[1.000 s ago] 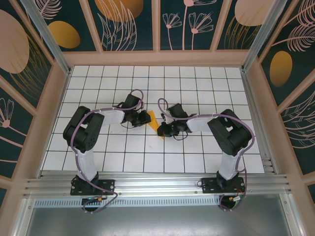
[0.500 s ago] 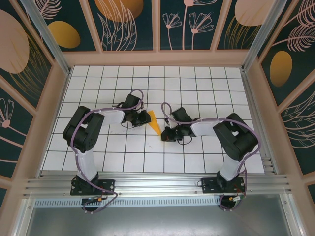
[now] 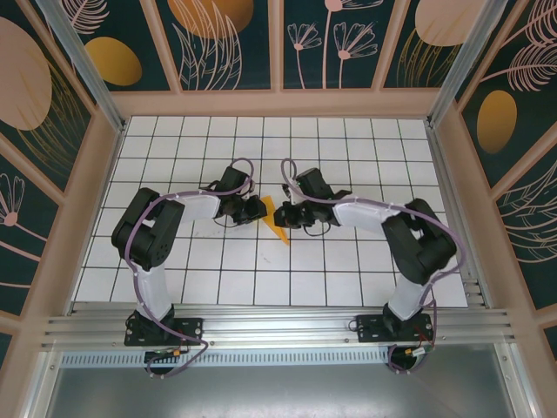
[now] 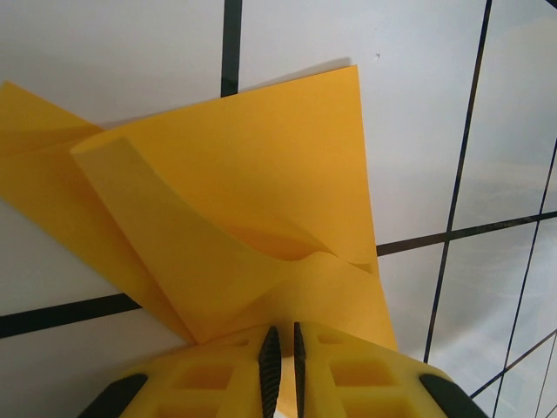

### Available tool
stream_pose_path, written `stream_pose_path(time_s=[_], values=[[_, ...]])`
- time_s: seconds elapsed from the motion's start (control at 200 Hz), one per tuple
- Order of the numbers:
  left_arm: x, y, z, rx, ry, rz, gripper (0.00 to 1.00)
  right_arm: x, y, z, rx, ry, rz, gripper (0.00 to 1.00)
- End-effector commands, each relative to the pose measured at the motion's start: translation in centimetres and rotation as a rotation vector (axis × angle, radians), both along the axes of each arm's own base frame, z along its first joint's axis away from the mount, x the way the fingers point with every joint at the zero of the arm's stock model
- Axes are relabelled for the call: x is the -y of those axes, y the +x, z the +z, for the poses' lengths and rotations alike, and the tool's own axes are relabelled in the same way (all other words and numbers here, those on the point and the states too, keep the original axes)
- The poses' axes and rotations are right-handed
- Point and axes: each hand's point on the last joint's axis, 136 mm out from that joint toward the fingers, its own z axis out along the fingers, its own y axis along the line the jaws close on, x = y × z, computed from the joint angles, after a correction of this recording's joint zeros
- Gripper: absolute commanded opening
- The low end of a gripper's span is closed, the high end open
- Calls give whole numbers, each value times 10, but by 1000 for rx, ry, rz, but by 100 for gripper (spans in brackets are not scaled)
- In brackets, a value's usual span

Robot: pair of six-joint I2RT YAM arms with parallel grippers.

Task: Fold a paper plane with a square sheet of paper (pick it up from the middle)
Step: Fold the wing for the fifth time at the center of the table.

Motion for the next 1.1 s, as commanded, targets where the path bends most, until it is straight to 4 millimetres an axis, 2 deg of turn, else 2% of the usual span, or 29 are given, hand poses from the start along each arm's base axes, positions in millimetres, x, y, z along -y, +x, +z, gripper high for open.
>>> stream_pose_path(time_s=[0.0, 0.16, 0.275, 0.465, 0.54, 0.64, 0.766, 0.921, 1.096], values=[[-41, -13, -66, -67, 230, 54, 18, -1, 5, -25, -55, -46, -14, 8], [-39, -9, -62, -58, 223, 55, 18, 8, -2, -45, -87, -95, -17, 7], [-33, -2, -50, -31, 196, 51, 19, 19, -7, -59, -113, -128, -34, 7], [-3, 22, 7, 125, 51, -24, 22, 30, -11, -80, -159, -154, -62, 4], [10, 25, 33, 185, -47, -51, 24, 33, -12, -85, -175, -159, -71, 4], [21, 21, 54, 239, -153, -72, 24, 36, -13, -90, -197, -169, -86, 3], [20, 3, 49, 246, -185, -87, 24, 38, -14, -94, -215, -182, -96, 3], [24, -13, 34, 217, -173, -127, 24, 40, -15, -99, -232, -202, -101, 2], [34, -22, 38, 235, -208, -166, 24, 42, -17, -102, -242, -213, -103, 2]])
